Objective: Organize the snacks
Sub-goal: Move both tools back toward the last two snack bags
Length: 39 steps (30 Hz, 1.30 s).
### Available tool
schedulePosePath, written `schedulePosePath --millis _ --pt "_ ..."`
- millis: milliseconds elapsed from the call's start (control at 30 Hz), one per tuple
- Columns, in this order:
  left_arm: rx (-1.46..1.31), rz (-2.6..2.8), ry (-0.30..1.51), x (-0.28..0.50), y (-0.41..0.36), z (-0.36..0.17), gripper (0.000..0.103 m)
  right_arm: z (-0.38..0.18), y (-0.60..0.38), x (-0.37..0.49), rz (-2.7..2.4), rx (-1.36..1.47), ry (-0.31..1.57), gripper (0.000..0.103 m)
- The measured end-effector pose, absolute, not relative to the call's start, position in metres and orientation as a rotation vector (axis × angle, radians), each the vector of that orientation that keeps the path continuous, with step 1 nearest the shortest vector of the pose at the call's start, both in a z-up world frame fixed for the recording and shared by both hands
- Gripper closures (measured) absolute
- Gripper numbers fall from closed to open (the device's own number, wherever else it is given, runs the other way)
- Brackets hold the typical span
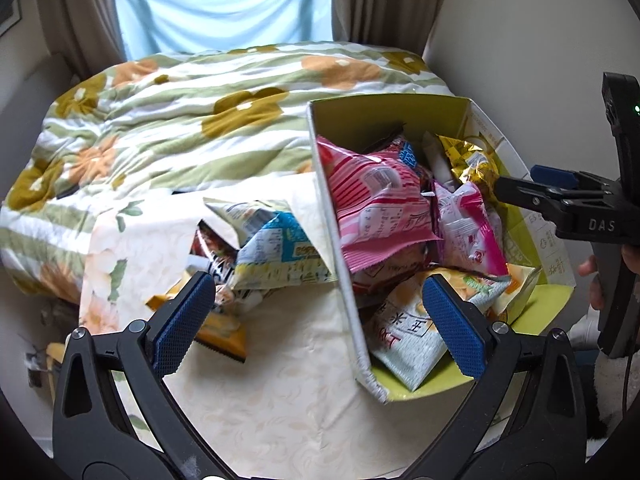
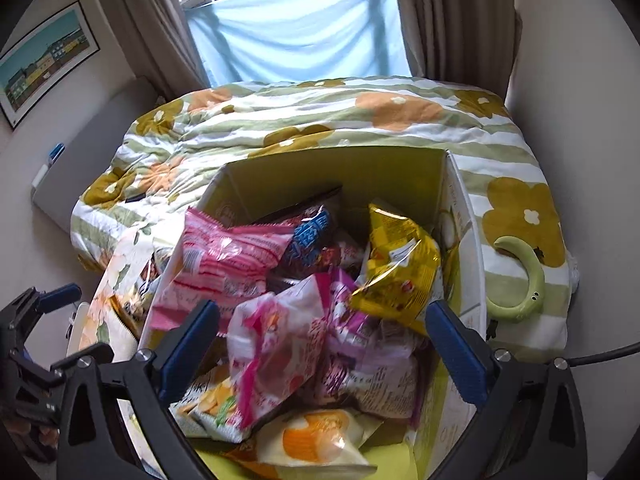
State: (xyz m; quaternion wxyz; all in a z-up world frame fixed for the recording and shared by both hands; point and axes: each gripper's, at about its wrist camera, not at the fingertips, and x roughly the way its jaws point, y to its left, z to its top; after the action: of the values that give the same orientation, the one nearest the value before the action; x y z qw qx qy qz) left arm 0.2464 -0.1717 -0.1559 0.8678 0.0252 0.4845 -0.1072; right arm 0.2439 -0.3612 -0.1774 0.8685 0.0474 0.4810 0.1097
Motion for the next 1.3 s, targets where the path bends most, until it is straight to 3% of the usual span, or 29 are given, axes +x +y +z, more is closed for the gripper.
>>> schedulePosePath --millis 633,1000,1300 --pt "0.027 -0.187 0.922 0.205 -0.063 -0.114 0.000 -0.099 -0.270 0.185 0.260 0.035 0.808 0.001" --pt "0.029 -0.311 1.011 0.224 0.006 -0.140 0.000 -0.119 -0.187 0.187 0.213 0.057 0.847 0.001" --pt "0.059 -0.484 1.102 0.263 0.014 -0.184 0.001 -0.152 -0.143 0.193 0.086 0.060 0.893 0.001"
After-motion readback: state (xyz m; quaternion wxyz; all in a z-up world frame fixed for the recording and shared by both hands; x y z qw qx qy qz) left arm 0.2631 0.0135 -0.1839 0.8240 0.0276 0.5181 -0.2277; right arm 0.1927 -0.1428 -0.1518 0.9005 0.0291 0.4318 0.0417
